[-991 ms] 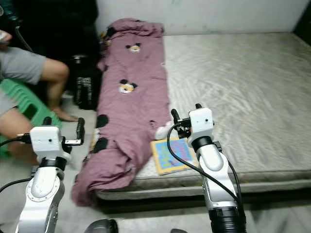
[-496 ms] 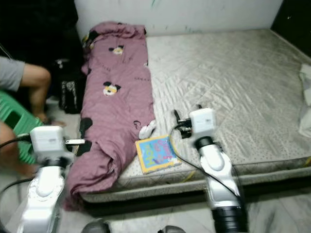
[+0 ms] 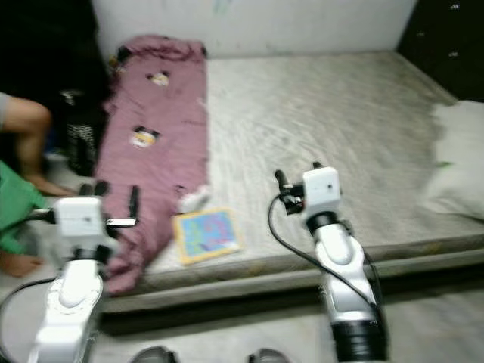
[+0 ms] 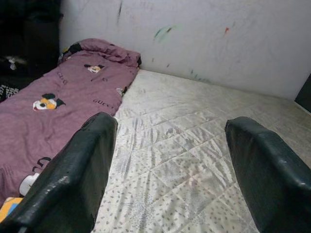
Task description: Clean up the room
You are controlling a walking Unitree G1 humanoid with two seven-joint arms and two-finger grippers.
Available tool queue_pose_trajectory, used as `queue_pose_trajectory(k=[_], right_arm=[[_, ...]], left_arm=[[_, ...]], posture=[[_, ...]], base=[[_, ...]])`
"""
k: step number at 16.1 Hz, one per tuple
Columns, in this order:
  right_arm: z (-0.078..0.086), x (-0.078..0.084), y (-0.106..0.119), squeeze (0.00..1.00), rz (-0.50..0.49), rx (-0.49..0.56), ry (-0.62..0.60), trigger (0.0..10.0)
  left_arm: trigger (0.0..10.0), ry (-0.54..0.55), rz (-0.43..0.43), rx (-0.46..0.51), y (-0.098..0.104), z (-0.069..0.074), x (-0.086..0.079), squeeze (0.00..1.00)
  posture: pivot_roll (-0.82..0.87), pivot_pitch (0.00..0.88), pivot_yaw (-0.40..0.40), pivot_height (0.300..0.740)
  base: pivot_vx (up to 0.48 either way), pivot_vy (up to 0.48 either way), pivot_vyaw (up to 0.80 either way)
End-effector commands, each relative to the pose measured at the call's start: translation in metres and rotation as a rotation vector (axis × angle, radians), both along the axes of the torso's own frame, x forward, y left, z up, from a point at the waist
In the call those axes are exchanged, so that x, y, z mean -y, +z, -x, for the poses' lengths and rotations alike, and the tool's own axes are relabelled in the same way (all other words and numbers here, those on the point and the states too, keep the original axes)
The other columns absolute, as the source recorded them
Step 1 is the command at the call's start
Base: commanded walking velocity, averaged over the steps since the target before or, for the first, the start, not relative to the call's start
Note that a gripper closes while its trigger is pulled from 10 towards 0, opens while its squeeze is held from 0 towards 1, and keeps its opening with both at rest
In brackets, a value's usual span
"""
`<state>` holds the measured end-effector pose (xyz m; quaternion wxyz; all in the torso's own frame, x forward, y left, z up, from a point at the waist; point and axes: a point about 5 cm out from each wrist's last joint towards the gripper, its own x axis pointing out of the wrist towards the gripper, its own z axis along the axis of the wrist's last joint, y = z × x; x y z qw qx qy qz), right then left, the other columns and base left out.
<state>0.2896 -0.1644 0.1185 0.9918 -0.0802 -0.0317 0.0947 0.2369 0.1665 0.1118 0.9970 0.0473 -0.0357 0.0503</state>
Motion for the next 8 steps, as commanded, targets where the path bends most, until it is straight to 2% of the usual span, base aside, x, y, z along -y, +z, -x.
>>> queue_pose_trajectory(k=[1,7,8], right_arm=[[-0.0010,-0.0048,0.0019,0.00,0.000,0.009,0.022,10.0],[-0.0035,-0.0063,0.0026,0.00,0.005,0.016,0.030,10.0],[-0.0038,-0.0066,0.0026,0.00,0.005,0.016,0.031,10.0]], left_arm=[[10.0,0.009,-0.005,0.014,0.0015,0.0001,-0.0020,0.00],[10.0,-0.038,0.014,0.035,0.0043,0.0009,0.0010,0.00],[10.0,-0.042,0.015,0.038,0.0048,0.0011,0.0012,0.00]], posture=[[-0.08,0.038,-0.002,0.740],[-0.08,0.028,-0.005,0.740],[-0.07,0.027,-0.004,0.740]], base=[[0.000,0.000,0.00],[0.000,0.000,0.00],[0.274,0.000,0.00]])
